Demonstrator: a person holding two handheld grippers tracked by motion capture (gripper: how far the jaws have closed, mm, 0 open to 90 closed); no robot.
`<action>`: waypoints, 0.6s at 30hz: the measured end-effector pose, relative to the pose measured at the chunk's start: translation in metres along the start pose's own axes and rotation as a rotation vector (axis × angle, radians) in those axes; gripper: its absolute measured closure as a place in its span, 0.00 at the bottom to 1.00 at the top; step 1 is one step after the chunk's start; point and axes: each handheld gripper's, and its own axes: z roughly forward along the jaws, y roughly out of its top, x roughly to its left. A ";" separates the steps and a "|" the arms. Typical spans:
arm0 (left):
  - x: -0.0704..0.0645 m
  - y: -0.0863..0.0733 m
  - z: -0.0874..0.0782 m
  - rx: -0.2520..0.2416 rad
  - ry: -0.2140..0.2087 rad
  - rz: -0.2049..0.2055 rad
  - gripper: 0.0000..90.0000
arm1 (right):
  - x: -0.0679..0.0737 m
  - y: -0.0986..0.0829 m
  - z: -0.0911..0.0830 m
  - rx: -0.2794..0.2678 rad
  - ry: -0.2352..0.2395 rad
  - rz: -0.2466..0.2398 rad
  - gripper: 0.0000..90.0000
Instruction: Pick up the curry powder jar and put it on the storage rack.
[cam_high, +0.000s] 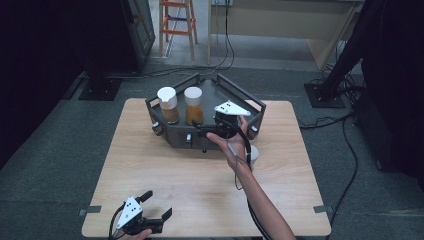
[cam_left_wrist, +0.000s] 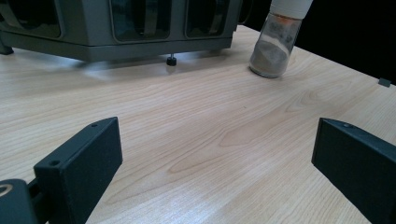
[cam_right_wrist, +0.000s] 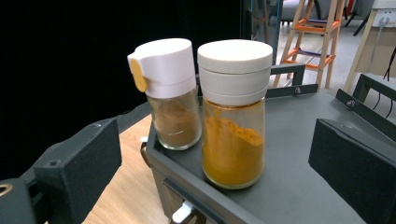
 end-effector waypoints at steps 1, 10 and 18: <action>0.000 0.000 0.000 -0.001 0.000 -0.001 0.02 | 0.000 0.000 -0.002 0.000 0.002 -0.004 0.03; 0.000 0.000 0.000 -0.003 0.002 -0.002 0.02 | -0.001 -0.006 -0.015 -0.007 0.014 -0.011 0.03; -0.001 -0.001 0.000 -0.007 0.003 -0.001 0.02 | 0.000 -0.013 -0.029 -0.020 0.018 -0.031 0.03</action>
